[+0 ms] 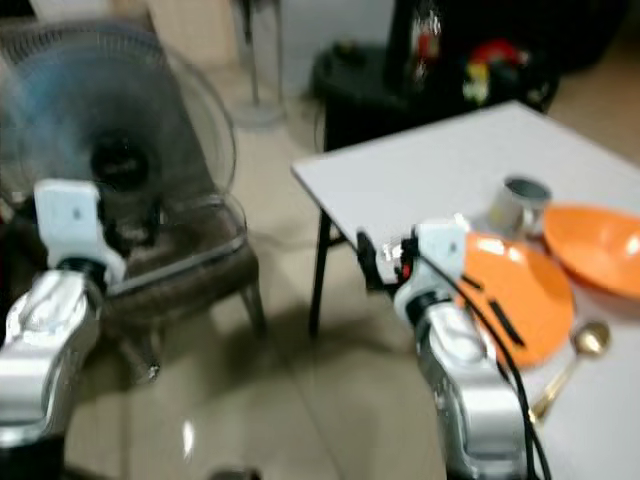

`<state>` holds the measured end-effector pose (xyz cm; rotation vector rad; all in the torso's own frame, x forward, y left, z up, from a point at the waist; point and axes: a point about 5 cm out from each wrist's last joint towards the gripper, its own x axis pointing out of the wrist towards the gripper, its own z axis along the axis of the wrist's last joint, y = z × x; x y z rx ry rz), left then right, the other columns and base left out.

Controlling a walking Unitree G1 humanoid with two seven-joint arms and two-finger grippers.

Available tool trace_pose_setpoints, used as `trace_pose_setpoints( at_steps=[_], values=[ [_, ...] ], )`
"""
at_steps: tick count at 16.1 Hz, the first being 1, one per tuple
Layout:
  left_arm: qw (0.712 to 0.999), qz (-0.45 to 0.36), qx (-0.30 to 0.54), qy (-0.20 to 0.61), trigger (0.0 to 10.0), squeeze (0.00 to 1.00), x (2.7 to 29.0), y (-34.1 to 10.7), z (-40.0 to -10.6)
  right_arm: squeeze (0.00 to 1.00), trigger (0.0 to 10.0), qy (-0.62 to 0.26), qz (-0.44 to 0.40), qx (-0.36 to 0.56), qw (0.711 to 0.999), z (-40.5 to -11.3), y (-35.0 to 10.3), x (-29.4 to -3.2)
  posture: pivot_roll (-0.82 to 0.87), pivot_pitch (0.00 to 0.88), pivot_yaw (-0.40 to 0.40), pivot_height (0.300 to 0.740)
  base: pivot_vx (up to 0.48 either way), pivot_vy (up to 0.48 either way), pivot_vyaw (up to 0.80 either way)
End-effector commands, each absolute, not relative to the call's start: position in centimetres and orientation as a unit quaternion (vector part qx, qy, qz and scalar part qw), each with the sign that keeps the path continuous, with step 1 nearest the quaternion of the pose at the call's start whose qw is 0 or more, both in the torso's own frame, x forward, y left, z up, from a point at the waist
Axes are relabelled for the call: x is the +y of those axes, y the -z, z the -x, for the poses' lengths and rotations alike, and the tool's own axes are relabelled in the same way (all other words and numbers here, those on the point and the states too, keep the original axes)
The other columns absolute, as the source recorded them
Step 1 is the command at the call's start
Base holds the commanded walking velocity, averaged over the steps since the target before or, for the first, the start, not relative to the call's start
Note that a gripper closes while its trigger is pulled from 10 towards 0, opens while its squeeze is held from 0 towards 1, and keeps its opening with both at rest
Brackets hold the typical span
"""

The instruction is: Setting the table

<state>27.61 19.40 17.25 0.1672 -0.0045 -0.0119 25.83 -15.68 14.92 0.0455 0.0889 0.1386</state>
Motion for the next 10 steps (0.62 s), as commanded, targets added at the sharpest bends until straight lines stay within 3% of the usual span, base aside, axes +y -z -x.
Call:
trace_pose_setpoints(
  at_steps=[1, 5, 6, 7, 10],
  values=[
    [0.994, -0.095, 0.0, 0.049, 10.0, 0.0, 18.9, -17.1, -27.4, 0.0, 10.0, -0.05, -0.018, 0.047, 0.997, -25.9, -14.5, -16.2, 0.1, 0.0, 0.036, 0.74, 0.0, 0.0, 0.52],
    [0.992, -0.092, 0.045, 0.074, 10.0, 0.0, 19.1, -15.2, -26.8, 0.0, 10.0, -0.016, 0.0, 0.047, 0.999, -25.8, -14.0, -17.6, 0.08, 0.0, 0.063, 0.74, 0.0, 0.0, 0.51],
    [0.992, -0.091, 0.045, 0.074, 10.0, 0.15, 19.3, -15.2, -26.9, 0.74, 10.0, -0.011, -0.002, 0.046, 0.999, -25.8, -14.0, -17.8, 0.08, 0.0, 0.065, 0.74, 0.0, 0.0, 0.57],
    [0.992, -0.089, 0.043, 0.079, 10.0, 1.0, 19.2, -15.4, -27.1, 1.0, 10.0, -0.014, -0.012, 0.044, 0.999, -25.8, -14.0, -17.7, 0.09, 0.0, 0.063, 0.74, 0.0, 0.0, 0.8],
    [0.993, -0.079, 0.042, 0.076, 10.0, 1.0, 19.2, -15.5, -27.0, 1.0, 10.0, -0.022, -0.024, 0.037, 0.999, -25.8, -14.0, -17.3, 0.09, 0.0, 0.056, 0.74, 0.0, 0.0, 0.79]
  ],
)
